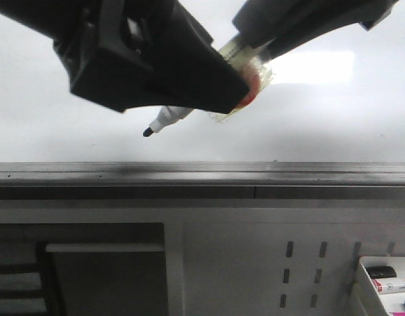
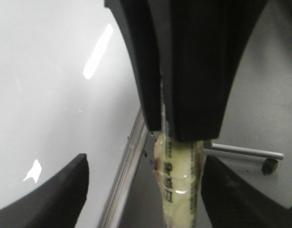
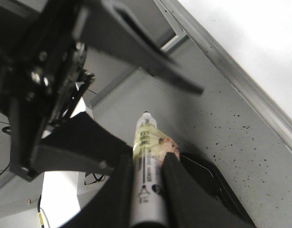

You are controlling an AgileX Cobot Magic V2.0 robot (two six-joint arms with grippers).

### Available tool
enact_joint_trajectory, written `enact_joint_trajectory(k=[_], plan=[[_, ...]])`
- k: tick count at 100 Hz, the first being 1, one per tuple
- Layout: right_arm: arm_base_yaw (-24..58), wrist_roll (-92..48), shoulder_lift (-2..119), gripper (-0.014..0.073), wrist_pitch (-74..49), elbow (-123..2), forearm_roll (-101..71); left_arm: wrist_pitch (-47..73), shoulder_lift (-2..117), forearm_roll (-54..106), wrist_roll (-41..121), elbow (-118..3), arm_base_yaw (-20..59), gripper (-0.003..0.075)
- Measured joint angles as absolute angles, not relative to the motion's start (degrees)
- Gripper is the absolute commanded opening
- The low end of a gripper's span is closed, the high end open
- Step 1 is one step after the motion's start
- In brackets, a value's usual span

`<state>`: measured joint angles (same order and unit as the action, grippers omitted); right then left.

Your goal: Write number 4 on whiteboard

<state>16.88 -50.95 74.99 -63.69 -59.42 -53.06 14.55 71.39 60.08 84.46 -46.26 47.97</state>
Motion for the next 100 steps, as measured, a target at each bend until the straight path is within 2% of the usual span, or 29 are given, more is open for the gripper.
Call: enact_joint_trajectory(k=[19,33,49,73,100], plan=[[16.99,-54.24,67.89,-0.0043,-52.30,-50.55,-56.28,13.78,66.09,60.40,80.04,-46.03,45.23,0.0545],[16.99,-60.60,60.54,-0.0043,-44.19,-44.33,-62.39,13.06,61.28,61.89,75.80,-43.64,37.89,0.0545],[17.10,-65.43,56.80,-0.0043,-37.38,-43.08,-67.20,12.68,55.99,66.38,74.79,-39.48,28.98,0.0545],[17.10,-75.89,58.59,-0.0043,-30.58,-43.11,-76.65,12.59,50.53,69.01,74.57,-35.94,21.19,0.0545],[17.10,-79.82,67.16,-0.0043,-29.01,-49.24,-79.35,12.59,49.70,69.52,74.44,-35.83,20.45,0.0545]])
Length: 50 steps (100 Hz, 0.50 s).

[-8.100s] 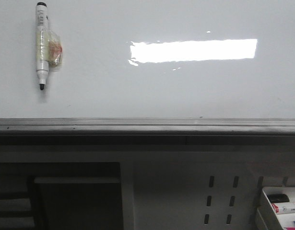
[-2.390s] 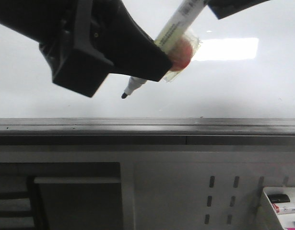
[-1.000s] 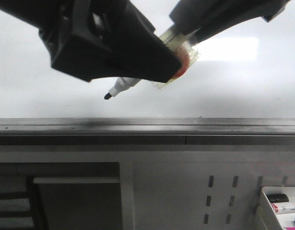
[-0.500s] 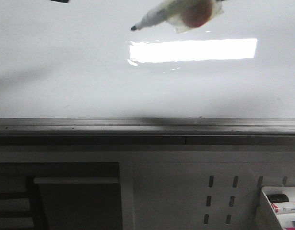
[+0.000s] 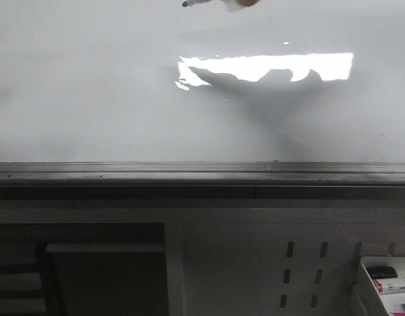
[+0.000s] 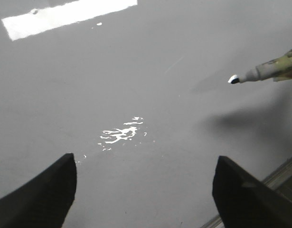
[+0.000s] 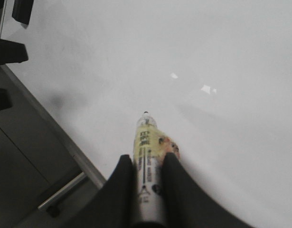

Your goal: Write number 4 on whiteboard

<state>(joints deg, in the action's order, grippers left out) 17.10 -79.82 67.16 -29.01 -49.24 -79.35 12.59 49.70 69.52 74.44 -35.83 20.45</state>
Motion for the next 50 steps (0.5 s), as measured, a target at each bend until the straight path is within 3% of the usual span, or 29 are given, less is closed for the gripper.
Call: enact_joint_trajectory(k=[50], plan=[[18.45,-81.39,76.75,-0.0043,-26.35,-53.33,-79.48,12.59,49.70,69.70,74.44,-35.57,20.45,0.0545]])
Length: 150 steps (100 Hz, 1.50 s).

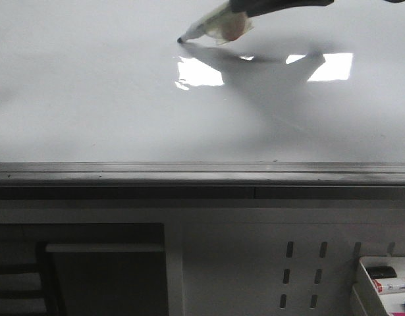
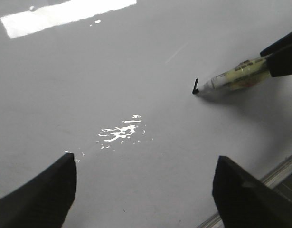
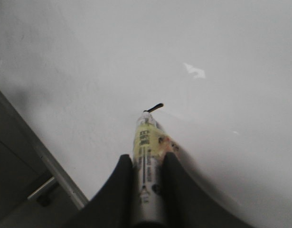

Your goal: Write number 4 on whiteboard

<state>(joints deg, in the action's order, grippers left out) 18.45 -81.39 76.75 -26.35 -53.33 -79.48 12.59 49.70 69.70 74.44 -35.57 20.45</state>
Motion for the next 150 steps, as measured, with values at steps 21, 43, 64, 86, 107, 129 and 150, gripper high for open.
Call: enact_joint_trajectory(k=[21,43,64,86,107,129,150], plan=[[22.93,-77.73,78.23,-0.0043,-25.15,-53.07,-73.36,12.59,49.70,69.79,74.40,-35.57,20.45,0.0545],[23.65,-74.16,75.54,-0.0043,-21.18,-49.90,-73.10,12.59,49.70,69.83,74.40,-35.57,20.45,0.0545],[23.12,-72.94,66.95,-0.0043,-13.18,-42.70,-72.77,12.59,49.70,69.83,74.40,-35.57,20.45,0.0545],[21.68,-71.72,61.31,-0.0043,-14.70,-40.02,-72.75,12.59,49.70,69.92,74.40,-35.57,20.45,0.0545],[21.68,-71.72,63.34,-0.0043,-18.01,-45.13,-72.75,12.59,49.70,70.05,74.40,-35.57,20.45,0.0545],[21.68,-71.72,70.80,-0.0043,-18.43,-50.64,-72.75,12.59,49.70,70.05,74.40,-35.57,20.45,0.0545],[21.90,-67.88,73.40,-0.0043,-22.12,-47.48,-69.98,12.59,49.70,70.05,74.40,-35.57,20.45,0.0545]])
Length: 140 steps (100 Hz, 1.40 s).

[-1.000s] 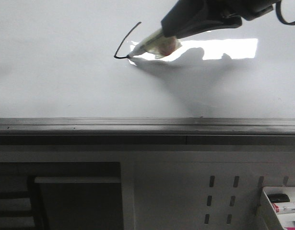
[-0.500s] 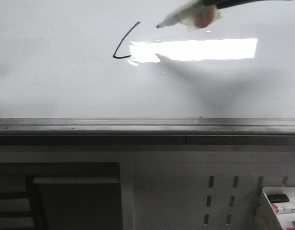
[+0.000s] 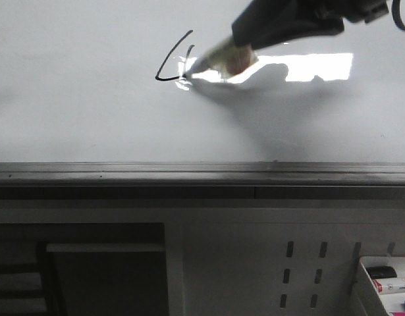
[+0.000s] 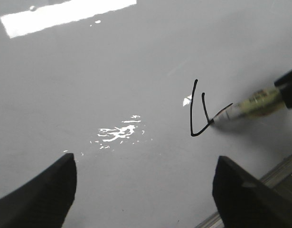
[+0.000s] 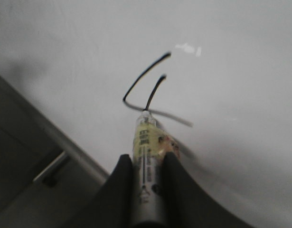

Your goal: Write number 4 on whiteboard

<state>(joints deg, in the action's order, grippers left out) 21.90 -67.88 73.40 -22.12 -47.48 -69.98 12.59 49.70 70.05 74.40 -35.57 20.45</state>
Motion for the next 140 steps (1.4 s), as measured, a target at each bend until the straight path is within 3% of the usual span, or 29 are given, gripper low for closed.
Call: enact_joint_trajectory(k=[16,37,46,66,91,116,140], plan=[[21.90,-64.33,72.17,-0.0043,-28.24,-43.54,-66.16,12.59,49.70,70.05,74.40,-35.57,20.45,0.0545],[21.90,-63.12,61.84,-0.0043,-31.51,-45.88,-64.90,16.67,49.70,70.05,74.40,-35.86,20.45,0.0543],[21.90,-61.47,59.46,-0.0043,-32.82,-47.66,-62.88,19.60,49.86,70.05,75.50,-36.77,21.38,0.0503],[21.90,-56.75,59.96,-0.0043,-39.24,-50.92,-56.93,23.33,52.60,70.05,81.68,-39.07,29.77,0.0406],[21.90,-55.12,61.18,-0.0043,-45.72,-52.08,-54.27,20.70,59.21,69.47,84.87,-41.83,41.10,0.0405],[21.90,-54.91,61.18,-0.0043,-48.13,-52.08,-54.06,19.64,64.90,69.35,84.95,-43.34,44.96,0.0403],[21.90,-54.91,61.18,-0.0043,-49.24,-52.08,-53.94,18.93,66.07,69.25,85.08,-44.07,44.98,0.0262]])
